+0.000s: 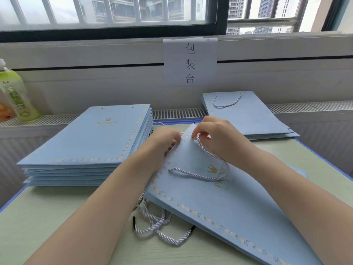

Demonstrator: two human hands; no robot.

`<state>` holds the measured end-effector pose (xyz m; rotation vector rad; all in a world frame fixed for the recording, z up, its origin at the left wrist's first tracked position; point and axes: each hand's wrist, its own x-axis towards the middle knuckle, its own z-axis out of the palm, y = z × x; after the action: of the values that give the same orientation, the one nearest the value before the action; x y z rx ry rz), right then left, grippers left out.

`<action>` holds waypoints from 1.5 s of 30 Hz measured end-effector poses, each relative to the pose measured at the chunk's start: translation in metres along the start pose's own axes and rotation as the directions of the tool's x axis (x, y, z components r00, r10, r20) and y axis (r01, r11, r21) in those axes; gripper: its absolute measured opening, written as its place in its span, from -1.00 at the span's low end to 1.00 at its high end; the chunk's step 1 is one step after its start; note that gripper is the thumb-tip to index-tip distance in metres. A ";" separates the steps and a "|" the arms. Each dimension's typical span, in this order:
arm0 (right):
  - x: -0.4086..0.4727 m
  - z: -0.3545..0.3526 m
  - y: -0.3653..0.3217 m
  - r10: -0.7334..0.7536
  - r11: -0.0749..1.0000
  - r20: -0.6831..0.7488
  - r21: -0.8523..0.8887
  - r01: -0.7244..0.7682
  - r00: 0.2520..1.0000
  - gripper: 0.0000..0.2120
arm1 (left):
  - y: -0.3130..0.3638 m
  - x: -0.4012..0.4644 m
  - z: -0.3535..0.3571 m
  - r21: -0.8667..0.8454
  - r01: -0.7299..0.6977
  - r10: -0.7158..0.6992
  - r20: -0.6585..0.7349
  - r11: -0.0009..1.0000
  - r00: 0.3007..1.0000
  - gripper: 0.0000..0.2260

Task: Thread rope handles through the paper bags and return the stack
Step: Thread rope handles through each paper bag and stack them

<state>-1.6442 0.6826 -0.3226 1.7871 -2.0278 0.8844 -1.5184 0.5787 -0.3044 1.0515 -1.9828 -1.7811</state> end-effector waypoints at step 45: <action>0.008 -0.052 0.020 0.605 0.689 -0.155 0.595 -0.415 0.781 -0.58 | 0.019 -0.005 -0.034 0.100 -0.385 0.398 -0.182 0.917 0.899 -0.77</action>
<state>-1.6739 0.7097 -0.2827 1.1000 -2.2082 1.9537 -1.4992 0.5562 -0.2785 0.7427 -1.9651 -1.3564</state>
